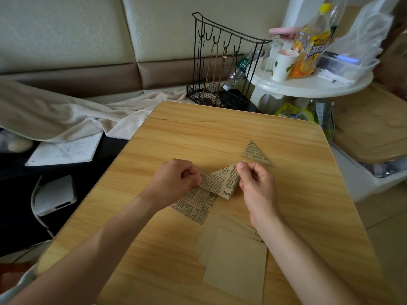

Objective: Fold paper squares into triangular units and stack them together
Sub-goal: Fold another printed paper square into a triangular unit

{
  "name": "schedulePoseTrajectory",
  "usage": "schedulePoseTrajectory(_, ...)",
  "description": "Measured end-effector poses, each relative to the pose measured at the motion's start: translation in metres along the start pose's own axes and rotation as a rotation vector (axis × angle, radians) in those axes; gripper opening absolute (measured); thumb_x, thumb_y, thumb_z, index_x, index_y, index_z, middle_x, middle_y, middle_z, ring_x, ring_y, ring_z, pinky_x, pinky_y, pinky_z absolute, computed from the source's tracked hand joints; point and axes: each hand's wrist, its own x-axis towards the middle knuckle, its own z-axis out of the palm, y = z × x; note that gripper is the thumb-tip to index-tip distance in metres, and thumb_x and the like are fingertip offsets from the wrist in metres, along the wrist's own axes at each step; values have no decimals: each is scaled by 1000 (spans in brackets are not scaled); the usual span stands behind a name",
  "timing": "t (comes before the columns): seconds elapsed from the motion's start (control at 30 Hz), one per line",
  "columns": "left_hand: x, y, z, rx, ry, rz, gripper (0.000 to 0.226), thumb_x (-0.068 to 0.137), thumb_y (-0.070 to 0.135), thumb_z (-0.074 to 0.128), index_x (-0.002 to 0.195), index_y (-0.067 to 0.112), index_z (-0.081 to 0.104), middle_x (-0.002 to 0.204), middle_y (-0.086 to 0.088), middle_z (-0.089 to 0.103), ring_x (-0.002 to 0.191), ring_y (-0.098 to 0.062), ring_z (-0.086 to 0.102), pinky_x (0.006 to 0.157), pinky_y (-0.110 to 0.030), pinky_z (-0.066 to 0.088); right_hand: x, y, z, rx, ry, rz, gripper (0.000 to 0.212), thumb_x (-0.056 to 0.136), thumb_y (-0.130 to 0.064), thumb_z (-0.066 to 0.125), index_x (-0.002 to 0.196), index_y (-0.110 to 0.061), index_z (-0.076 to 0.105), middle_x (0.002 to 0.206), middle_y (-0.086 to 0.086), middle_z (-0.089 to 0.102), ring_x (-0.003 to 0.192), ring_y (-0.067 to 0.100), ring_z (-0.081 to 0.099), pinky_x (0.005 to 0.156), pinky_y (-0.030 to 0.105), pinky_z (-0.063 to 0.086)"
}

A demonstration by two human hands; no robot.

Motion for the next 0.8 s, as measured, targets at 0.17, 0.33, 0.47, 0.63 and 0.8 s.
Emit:
schedulePoseTrajectory(0.17,-1,2,-2,21,20,3,11,89,16,78,79,20,75,74,2,72,66,-8,60,60,-23,50,-1,0,1,-3,4,-16,17,101,-18,67,85,-12,67,62,-9,53,58,8,46,58,26,41)
schedulePoseTrajectory(0.33,0,1,-1,40,37,15,19,89,25,78,75,14,71,67,1,66,55,-2,47,53,-26,43,0,1,-1,-7,13,-5,15,101,-21,66,90,-11,69,62,-9,54,58,7,49,63,32,43)
schedulePoseTrajectory(0.47,1,-2,-1,75,61,20,29,87,28,81,73,6,68,57,8,51,48,-2,42,49,-15,34,-1,-1,1,-25,-2,-25,15,101,-21,67,87,-16,68,67,-12,61,59,5,51,65,32,45)
schedulePoseTrajectory(0.63,-1,4,-3,14,28,59,23,85,40,80,85,18,72,77,8,69,64,3,57,57,-13,44,-7,-7,1,-87,-125,-84,18,99,-22,68,83,-14,67,60,-14,56,58,7,50,62,31,43)
schedulePoseTrajectory(0.8,-1,17,2,-206,-40,103,10,91,29,77,93,20,76,88,-2,75,83,-17,68,77,-37,56,-14,-14,3,-107,-289,-102,17,98,-25,70,88,-12,71,68,1,55,63,16,47,61,37,40)
